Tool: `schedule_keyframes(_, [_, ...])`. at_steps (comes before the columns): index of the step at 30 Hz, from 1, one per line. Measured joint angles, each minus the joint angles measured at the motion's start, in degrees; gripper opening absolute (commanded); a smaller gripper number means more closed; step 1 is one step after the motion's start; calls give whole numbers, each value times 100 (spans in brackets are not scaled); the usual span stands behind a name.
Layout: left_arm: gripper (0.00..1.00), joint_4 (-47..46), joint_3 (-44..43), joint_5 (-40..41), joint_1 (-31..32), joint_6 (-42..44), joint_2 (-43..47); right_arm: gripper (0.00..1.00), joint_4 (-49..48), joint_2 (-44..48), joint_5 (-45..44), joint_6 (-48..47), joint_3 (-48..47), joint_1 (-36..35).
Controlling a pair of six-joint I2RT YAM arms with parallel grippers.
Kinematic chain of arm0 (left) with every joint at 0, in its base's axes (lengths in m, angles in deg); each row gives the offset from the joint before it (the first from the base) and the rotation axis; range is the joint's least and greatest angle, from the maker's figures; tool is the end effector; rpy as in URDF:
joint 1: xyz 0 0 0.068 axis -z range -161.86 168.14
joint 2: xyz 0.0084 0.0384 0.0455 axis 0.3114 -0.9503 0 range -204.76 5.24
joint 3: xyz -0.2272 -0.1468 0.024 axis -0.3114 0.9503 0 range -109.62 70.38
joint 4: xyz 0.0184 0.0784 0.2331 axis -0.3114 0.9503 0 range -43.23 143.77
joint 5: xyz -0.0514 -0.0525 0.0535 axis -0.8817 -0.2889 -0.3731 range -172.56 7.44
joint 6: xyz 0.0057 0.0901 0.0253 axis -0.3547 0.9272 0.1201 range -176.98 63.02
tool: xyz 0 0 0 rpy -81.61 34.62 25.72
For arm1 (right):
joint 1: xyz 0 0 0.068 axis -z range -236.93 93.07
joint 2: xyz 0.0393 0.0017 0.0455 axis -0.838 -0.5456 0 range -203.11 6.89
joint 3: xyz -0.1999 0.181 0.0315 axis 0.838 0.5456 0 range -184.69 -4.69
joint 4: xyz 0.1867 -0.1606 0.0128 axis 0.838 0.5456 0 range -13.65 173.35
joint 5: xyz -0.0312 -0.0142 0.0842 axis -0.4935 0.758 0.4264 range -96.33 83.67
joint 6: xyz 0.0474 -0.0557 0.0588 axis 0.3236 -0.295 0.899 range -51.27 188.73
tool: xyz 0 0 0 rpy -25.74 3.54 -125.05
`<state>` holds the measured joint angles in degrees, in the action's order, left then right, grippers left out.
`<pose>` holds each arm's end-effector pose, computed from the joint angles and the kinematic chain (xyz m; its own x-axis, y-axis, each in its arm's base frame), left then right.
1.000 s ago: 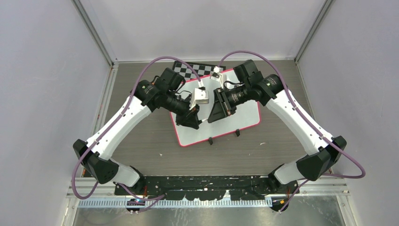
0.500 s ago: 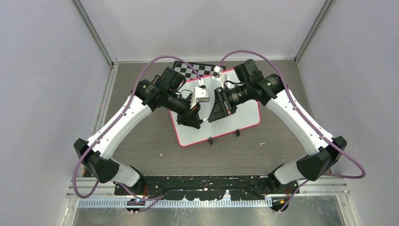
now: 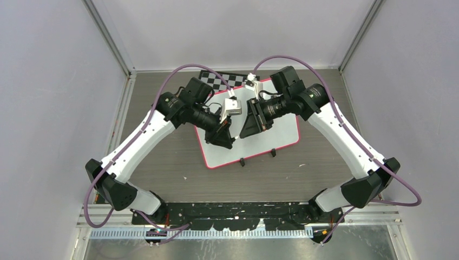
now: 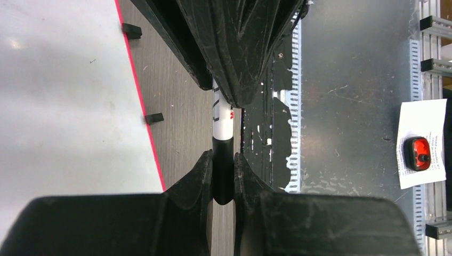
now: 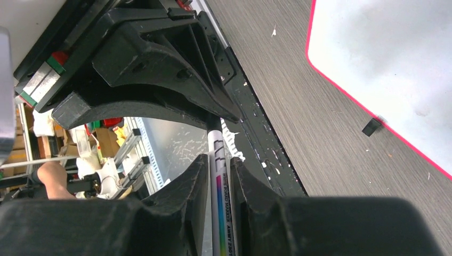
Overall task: Write a sentence on the whiteboard
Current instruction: Open the pen cap from the whiteboard marker, then place the pen cap at the center of the board.
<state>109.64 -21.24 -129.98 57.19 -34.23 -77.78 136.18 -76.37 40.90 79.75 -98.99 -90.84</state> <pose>0.1799 -0.2261 0.3614 -0.2874 0.5701 -0.7697 0.9448 0.0371 -0.3254 0.2053 0.2129 0.3782 -0.7621 -0.3557 -0.5410 -0.6463 0.3687 0.6681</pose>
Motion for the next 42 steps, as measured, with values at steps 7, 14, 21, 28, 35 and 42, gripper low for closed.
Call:
schedule_keyframes(7, [0, -184, 111, -24, 2, -293, 0, 1, -4, 0, -79, 33, 0, 24])
schedule_keyframes(14, [0, -345, 195, -15, 11, -297, 11, 0, 17, 2, -79, -9, 0, 151])
schedule_keyframes(21, [0, -837, 643, 251, -33, -81, 232, 0, 393, 4, 387, -35, -203, 1193])
schedule_keyframes(28, [0, -98, 1027, 713, 9, 179, 433, 0, 686, 4, 273, -505, -1016, 2186])
schedule_keyframes(35, [0, -94, 1600, 968, -1517, 125, 1762, 0, 881, 542, -9, -686, -538, 2245])
schedule_keyframes(42, [0, -114, 2159, 1604, -4214, 813, 1775, 0, 813, 1154, -564, -664, 125, 2251])
